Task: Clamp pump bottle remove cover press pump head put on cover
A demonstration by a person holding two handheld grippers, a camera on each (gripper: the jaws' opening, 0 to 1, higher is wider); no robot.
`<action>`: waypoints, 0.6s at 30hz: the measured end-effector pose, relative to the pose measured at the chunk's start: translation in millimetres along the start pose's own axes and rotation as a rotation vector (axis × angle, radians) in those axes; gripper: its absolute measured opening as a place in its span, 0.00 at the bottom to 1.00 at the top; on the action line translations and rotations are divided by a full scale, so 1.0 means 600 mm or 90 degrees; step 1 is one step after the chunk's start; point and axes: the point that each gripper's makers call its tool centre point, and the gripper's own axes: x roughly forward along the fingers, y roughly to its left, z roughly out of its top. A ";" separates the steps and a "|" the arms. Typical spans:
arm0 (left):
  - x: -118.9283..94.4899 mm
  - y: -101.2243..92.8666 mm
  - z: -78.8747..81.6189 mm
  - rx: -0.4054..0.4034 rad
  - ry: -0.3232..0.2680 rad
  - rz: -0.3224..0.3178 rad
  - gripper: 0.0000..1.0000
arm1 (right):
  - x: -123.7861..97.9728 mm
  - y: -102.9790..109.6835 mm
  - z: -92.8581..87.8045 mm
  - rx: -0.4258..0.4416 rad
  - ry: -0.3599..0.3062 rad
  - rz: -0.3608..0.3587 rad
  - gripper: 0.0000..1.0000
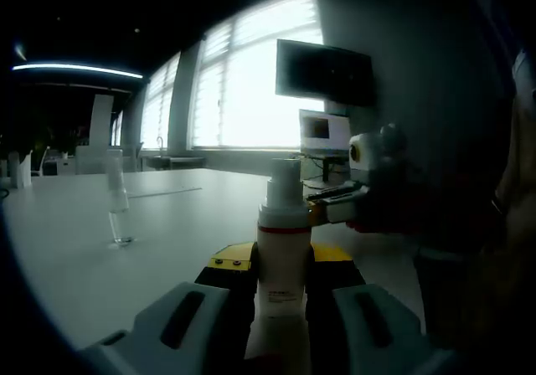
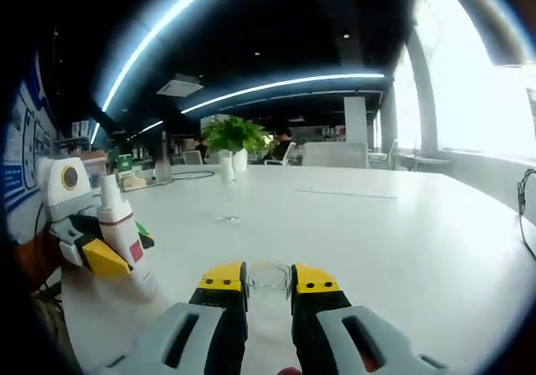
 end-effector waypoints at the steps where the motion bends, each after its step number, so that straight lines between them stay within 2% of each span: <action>1: 0.000 0.000 0.000 0.000 0.000 0.000 0.13 | -0.001 0.001 -0.003 0.001 0.002 0.000 0.15; 9: 0.000 0.001 0.000 0.001 0.000 -0.001 0.13 | 0.010 -0.013 -0.014 0.011 0.011 -0.014 0.15; 18: 0.000 0.001 0.000 0.005 0.000 -0.001 0.13 | 0.012 -0.012 -0.020 0.006 0.016 -0.016 0.15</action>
